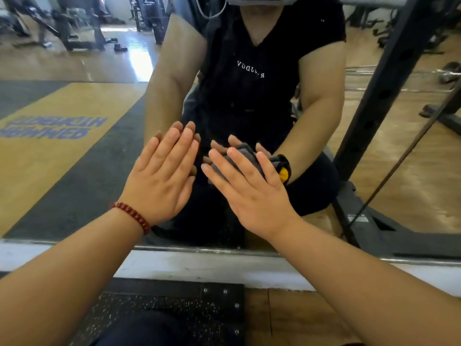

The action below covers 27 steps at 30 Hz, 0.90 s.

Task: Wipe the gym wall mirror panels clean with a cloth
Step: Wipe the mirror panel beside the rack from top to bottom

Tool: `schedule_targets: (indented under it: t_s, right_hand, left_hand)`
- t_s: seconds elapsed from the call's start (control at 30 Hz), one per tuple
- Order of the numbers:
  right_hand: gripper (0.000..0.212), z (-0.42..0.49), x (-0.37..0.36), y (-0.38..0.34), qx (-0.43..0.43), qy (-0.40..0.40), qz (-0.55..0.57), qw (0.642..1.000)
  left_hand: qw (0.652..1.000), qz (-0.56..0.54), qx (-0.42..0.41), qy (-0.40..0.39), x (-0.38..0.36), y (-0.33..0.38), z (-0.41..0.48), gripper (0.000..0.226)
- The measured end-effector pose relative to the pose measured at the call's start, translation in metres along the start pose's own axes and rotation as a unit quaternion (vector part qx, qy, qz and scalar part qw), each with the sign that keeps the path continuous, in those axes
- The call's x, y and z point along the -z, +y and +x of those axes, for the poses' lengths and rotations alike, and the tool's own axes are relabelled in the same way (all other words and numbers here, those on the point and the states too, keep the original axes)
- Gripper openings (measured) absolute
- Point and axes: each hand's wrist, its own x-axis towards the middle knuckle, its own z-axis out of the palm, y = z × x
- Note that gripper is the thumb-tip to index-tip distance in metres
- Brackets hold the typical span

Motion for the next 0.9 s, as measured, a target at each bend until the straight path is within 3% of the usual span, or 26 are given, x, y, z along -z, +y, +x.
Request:
schedule_targets:
  t_s: [0.13,0.2,0.3,0.33,0.4,0.43,0.5,0.6,0.63,0.73,0.83,0.9]
  right_hand:
    - [0.090,-0.087,-0.010,-0.010,0.119,-0.104,-0.023,0.987]
    - [0.087,-0.084,-0.017,-0.009,0.126,-0.085,-0.017,0.988]
    - [0.061,-0.048,-0.023,-0.006,0.108,-0.052,0.214,0.969]
    - [0.060,-0.035,-0.020,-0.006,0.039,-0.065,0.179,0.981]
    - [0.066,-0.050,-0.028,-0.008,-0.093,0.014,0.060,0.994]
    - [0.071,-0.066,-0.030,-0.013,-0.090,0.023,0.022,0.995]
    - [0.077,-0.121,-0.038,-0.027,-0.025,-0.037,-0.010,0.999]
    - [0.084,-0.180,-0.040,-0.039,0.024,-0.140,0.002,0.990]
    - [0.084,-0.184,-0.040,-0.041,0.019,-0.135,0.011,0.991]
    - [0.075,-0.150,-0.032,-0.018,-0.122,-0.049,-0.007,0.991]
    - [0.069,-0.135,-0.018,0.019,-0.350,0.038,0.049,0.935]
    - [0.070,-0.139,-0.015,0.023,-0.430,0.052,0.083,0.898]
  left_hand:
    - [0.998,-0.014,0.063,-0.024,-0.006,0.024,-0.005,0.085]
    - [0.995,-0.018,0.090,-0.027,-0.011,0.036,-0.008,0.091]
    - [0.991,-0.028,0.126,-0.036,-0.018,0.052,-0.011,0.097]
    - [0.989,-0.029,0.139,-0.041,-0.020,0.057,-0.012,0.097]
    - [0.985,-0.035,0.160,-0.047,-0.023,0.069,-0.014,0.097]
    - [0.984,-0.039,0.168,-0.047,-0.024,0.073,-0.015,0.096]
    - [0.981,-0.045,0.182,-0.042,-0.027,0.081,-0.016,0.096]
    - [0.974,-0.058,0.215,-0.031,-0.033,0.097,-0.012,0.091]
    - [0.972,-0.060,0.227,-0.026,-0.035,0.102,-0.010,0.090]
    - [0.963,-0.064,0.260,-0.027,-0.040,0.119,-0.006,0.090]
    - [0.956,-0.072,0.280,-0.042,-0.044,0.132,-0.007,0.090]
    - [0.953,-0.083,0.289,-0.046,-0.045,0.139,-0.007,0.090]
